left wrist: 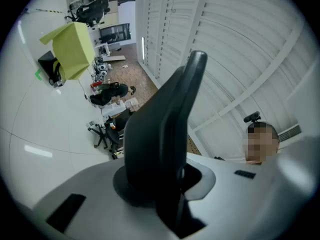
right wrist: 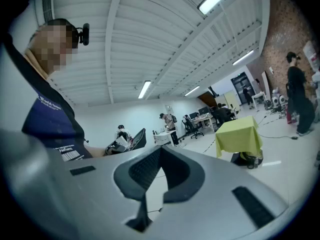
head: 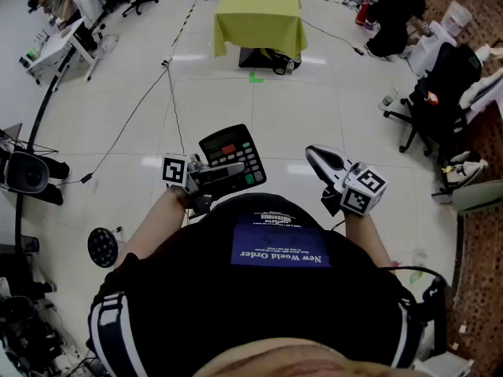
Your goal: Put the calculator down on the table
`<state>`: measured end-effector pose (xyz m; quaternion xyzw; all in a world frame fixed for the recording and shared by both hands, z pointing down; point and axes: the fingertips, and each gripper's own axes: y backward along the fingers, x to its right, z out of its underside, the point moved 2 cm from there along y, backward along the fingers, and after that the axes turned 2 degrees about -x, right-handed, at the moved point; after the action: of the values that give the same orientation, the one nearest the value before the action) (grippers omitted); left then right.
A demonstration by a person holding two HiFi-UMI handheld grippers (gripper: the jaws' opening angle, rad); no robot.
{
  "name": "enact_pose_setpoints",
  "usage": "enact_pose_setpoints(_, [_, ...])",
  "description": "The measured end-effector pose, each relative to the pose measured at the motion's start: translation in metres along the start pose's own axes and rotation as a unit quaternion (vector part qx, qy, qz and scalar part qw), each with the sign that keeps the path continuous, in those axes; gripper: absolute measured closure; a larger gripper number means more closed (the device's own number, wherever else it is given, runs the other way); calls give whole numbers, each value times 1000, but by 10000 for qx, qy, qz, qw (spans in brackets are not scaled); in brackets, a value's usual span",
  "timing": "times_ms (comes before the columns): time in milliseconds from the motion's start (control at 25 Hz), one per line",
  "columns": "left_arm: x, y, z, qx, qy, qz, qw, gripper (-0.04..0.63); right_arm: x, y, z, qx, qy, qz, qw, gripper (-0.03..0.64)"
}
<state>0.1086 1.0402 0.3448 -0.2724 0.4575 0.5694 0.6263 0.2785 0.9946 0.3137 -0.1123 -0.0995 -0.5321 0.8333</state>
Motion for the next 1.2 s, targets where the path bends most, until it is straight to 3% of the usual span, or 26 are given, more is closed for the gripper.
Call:
enact_pose_setpoints(520, [-19, -36, 5, -167, -80, -290, 9994, 508, 37, 21, 17, -55, -339, -26, 9994, 629])
enact_pose_setpoints(640, [-32, -40, -5, -178, 54, -105, 9998, 508, 49, 14, 18, -95, -308, 41, 9995, 629])
enact_pose_setpoints(920, [-45, 18, -103, -293, 129, 418, 9986, 508, 65, -81, -33, -140, -90, 491, 9987, 629])
enact_pose_setpoints(1120, [-76, 47, -127, -315, -63, 567, 9979, 508, 79, -116, -21, -66, 152, 539, 9984, 629])
enact_pose_setpoints(1200, [-79, 78, -161, -326, -64, 607, 9976, 508, 83, -159, -35, -46, 137, 592, 9981, 629])
